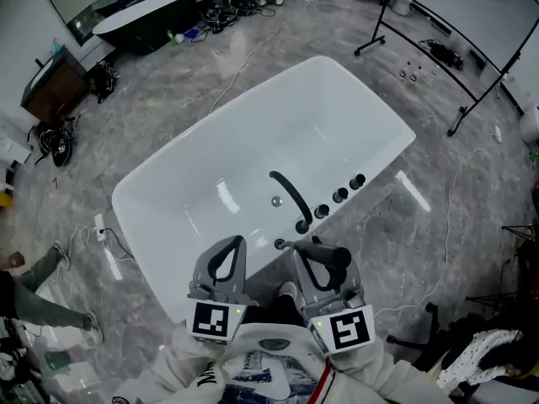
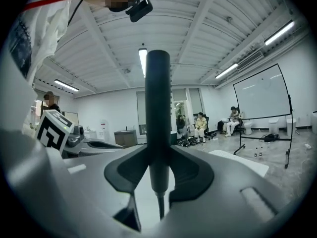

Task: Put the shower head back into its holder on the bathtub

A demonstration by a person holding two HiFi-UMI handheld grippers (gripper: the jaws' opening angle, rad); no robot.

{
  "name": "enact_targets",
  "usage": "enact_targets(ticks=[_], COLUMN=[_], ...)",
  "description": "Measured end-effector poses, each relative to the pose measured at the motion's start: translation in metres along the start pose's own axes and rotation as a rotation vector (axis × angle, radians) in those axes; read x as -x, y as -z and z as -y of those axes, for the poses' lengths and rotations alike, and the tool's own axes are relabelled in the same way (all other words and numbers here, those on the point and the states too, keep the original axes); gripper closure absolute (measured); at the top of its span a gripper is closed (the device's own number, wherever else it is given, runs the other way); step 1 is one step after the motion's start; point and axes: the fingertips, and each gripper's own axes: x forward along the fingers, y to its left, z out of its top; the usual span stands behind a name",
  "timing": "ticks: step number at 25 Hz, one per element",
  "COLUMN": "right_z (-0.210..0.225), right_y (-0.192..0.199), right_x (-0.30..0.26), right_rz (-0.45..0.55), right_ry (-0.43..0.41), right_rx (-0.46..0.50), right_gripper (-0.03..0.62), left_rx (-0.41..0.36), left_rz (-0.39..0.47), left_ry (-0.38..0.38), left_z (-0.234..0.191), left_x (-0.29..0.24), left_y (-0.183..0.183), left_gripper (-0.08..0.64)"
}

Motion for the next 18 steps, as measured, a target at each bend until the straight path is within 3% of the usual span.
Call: enact_targets(ticks=[7,10,14,18], right_z=[-0.006,-0.013,-0.016,-0.016], right_y=[0.027,0.037,0.056,0.082], right_x=[-0.017,-0.027,-0.036,-0.041], right_rz=[-0.067,-0.081,-0.098,-0.129], right_ry=[-0.019,-0.009,0.013,0.042], right_rx=[-0.011,-0.012,-0.005,-0.003], right_gripper=[0.454,0.454,0.454,0.454], left_rx=[0.018,-0.020,0.040,0.035], left_rz=[-0.033,-0.064,-0.051,-0.065], left_ry=[-0.022,-0.010,0.017,0.055], left_z=[-0.013,-0.024,-0.030,-0.028], left_x=[0.000,0.002,-0.004,-0.015], left_y=[0.019,0.032,0.043,0.060], left_gripper=[0.568,0.568,0.568,0.568])
